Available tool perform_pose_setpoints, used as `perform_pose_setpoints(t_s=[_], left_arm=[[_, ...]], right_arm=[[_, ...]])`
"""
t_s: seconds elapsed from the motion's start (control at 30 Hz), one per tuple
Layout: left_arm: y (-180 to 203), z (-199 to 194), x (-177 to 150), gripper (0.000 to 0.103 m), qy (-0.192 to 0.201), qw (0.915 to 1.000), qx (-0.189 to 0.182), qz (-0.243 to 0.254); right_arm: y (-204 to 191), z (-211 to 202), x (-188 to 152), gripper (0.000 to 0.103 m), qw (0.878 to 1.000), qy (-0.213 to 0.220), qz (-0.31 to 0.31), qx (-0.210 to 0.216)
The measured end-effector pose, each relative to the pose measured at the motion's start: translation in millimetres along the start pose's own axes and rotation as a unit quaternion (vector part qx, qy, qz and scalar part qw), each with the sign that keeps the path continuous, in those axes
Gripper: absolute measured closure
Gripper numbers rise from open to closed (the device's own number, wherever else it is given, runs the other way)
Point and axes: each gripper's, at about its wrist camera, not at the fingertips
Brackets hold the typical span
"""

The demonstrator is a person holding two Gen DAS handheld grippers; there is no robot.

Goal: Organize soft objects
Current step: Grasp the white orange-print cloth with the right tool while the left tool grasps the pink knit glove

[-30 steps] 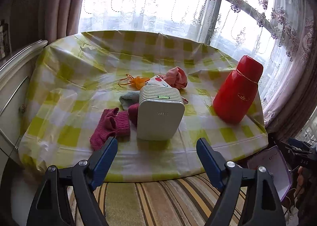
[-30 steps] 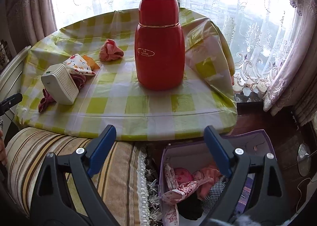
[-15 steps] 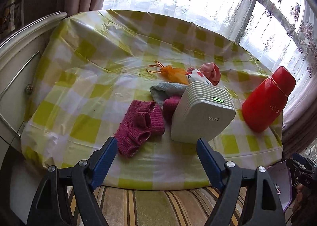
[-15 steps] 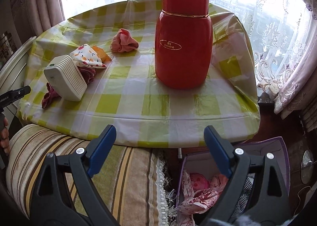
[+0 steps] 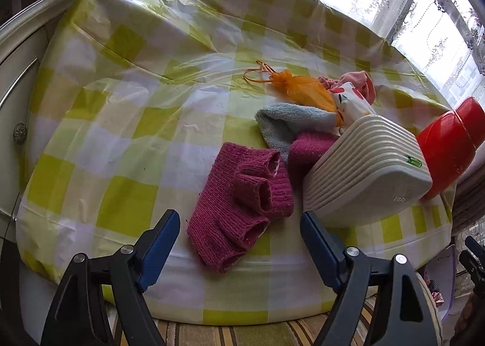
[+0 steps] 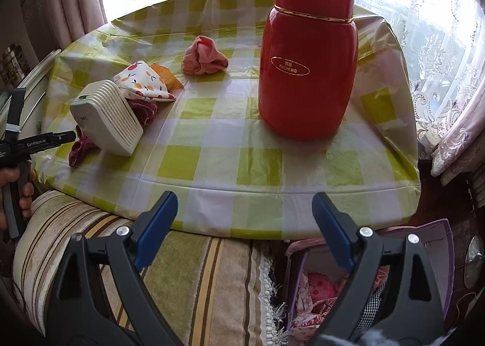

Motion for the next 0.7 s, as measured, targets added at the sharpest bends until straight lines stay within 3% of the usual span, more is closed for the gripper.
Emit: perform_pose_setpoints(t_s=[0.4, 0.6, 0.7], left_arm=[[3.2, 49.4, 11.3, 0.021, -0.05, 0.9985, 0.008, 0.021], [6.2, 56.5, 15.7, 0.022, -0.039, 0.9986, 0.002, 0.035], [9.5, 55.2, 15.4, 0.03, -0.032, 0.9985, -0.005, 0.044]], right_arm=[[-29.5, 17.7, 42.1, 0.011, 0.999, 0.019, -0.028, 0.033], [-48.9, 29.2, 73.8, 0.011, 0.997, 0.033, -0.04, 0.055], [-57.1, 38.9, 91.6, 0.011, 0.996, 0.034, -0.041, 0.068]])
Point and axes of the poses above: each gripper's, at about its wrist camera, not at the fingertips, and z roughly the way its jaws point, y to its right, x to its top, and after that the axes turned 5 degrees about x, right-handed
